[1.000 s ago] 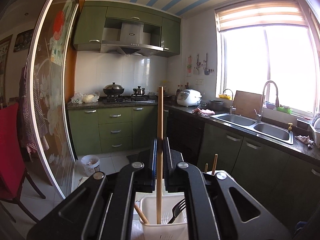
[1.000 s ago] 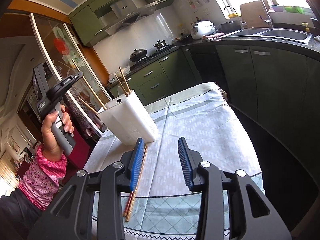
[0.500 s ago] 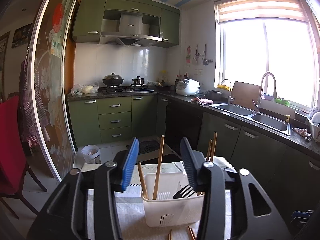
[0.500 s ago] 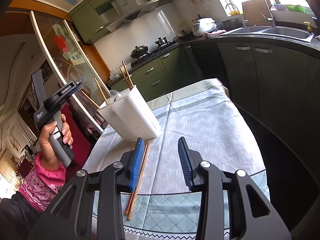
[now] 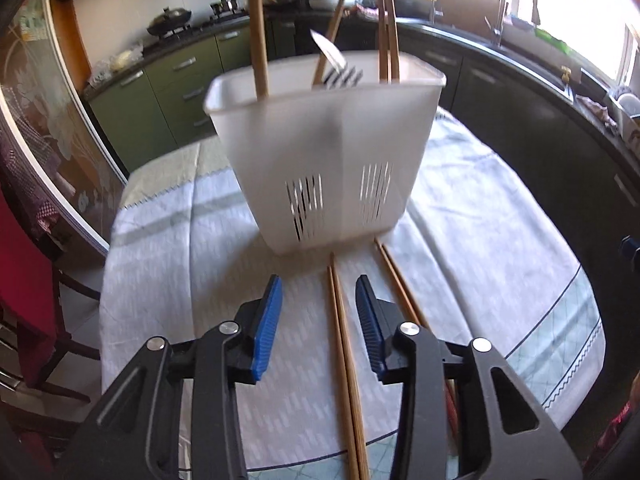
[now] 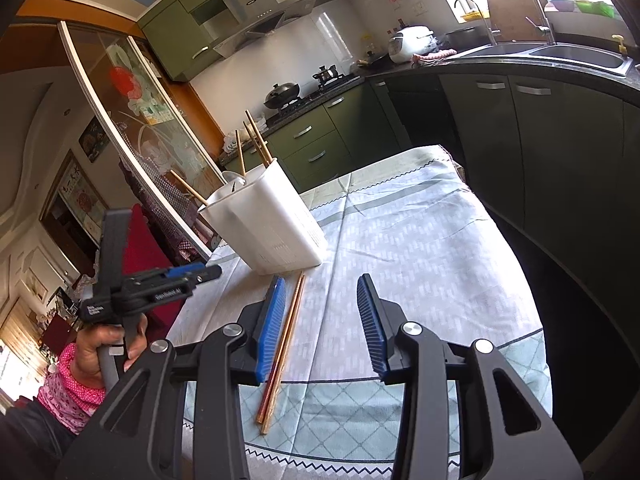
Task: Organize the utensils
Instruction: 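Lower the left gripper onto a wooden chopstick and close on it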
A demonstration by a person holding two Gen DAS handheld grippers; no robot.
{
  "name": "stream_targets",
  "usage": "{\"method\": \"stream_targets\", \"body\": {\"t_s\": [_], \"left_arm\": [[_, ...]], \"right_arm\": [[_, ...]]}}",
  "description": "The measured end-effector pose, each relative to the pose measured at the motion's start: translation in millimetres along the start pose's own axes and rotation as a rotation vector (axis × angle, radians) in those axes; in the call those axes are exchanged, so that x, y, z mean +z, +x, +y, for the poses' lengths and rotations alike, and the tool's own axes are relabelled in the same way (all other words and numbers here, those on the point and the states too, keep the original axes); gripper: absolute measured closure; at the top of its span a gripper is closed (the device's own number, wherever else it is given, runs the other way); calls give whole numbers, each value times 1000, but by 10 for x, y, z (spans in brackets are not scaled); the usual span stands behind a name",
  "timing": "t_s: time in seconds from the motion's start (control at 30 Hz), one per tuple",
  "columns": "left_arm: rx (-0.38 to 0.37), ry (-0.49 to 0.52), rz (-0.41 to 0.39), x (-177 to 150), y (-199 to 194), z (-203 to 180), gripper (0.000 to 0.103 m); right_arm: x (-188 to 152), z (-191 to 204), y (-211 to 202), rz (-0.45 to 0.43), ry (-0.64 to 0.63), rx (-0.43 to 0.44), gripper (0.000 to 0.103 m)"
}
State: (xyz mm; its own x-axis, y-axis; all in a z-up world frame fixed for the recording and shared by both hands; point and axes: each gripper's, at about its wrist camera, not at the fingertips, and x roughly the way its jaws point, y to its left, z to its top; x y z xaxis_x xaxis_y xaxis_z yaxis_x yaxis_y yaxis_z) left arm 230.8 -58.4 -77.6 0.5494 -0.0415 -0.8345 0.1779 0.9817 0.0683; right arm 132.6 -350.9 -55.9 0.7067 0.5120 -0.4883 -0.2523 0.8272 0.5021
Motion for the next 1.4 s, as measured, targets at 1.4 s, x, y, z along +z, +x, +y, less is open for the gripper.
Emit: {"method": "stream_targets", "body": {"t_s": [1.4], "left_arm": [[-64, -89, 208, -261, 642, 281, 98]], "right_arm": [[12, 267, 1068, 297, -111, -95, 57]]}}
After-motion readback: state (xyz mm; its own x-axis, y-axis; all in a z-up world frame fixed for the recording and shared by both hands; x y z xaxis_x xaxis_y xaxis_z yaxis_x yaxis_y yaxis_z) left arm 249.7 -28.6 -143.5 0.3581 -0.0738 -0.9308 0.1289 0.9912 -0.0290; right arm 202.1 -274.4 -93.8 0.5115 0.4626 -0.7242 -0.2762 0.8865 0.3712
